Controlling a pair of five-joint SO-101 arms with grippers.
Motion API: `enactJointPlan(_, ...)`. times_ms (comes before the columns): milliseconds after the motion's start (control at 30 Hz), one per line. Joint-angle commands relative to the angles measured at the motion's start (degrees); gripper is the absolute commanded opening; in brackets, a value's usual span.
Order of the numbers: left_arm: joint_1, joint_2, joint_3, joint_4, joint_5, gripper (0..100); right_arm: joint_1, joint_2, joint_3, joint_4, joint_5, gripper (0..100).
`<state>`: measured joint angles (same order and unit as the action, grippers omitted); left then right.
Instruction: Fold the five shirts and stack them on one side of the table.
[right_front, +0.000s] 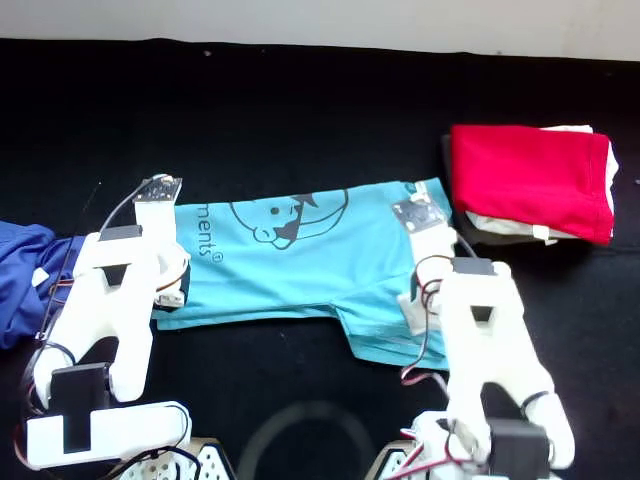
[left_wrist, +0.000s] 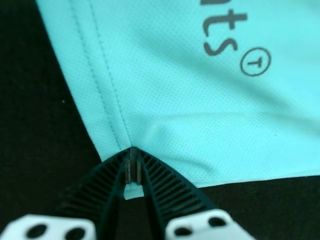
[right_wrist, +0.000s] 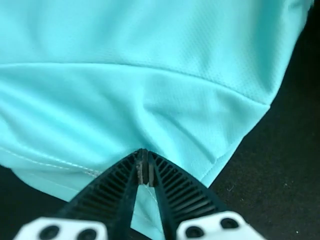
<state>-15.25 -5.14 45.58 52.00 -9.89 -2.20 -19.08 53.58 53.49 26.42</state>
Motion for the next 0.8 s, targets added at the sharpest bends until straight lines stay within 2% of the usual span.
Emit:
enactJointPlan(0, 0.57, 0.31, 0.4, -0.88, -0.35, 1, 5.32, 2.86, -0.13, -0.84, 4.48, 1.2)
enactJointPlan(133, 0.57, 0.31, 0.4, -0.88, -0.35, 1, 8.31, 2.51, -0.31, 1.01, 8.79, 1.2)
enactJointPlan(367, 0.57, 0.4, 0.4, -0.88, -0.35, 1, 8.13, -8.22, -5.76, 7.96, 8.79, 1.2)
enactJointPlan(533, 0.57, 0.4, 0.4, -0.97, -0.35, 1, 0.48, -16.22, -4.62, 15.34, 8.79, 1.3)
enactJointPlan(667, 0.57, 0.4, 0.4, -0.97, -0.35, 1, -6.55, -16.4, 0.31, 10.77, 8.62, 1.3)
enactJointPlan(767, 0.57, 0.4, 0.4, -0.97, -0.35, 1, -7.43, -13.93, 4.18, 3.38, 8.62, 1.3)
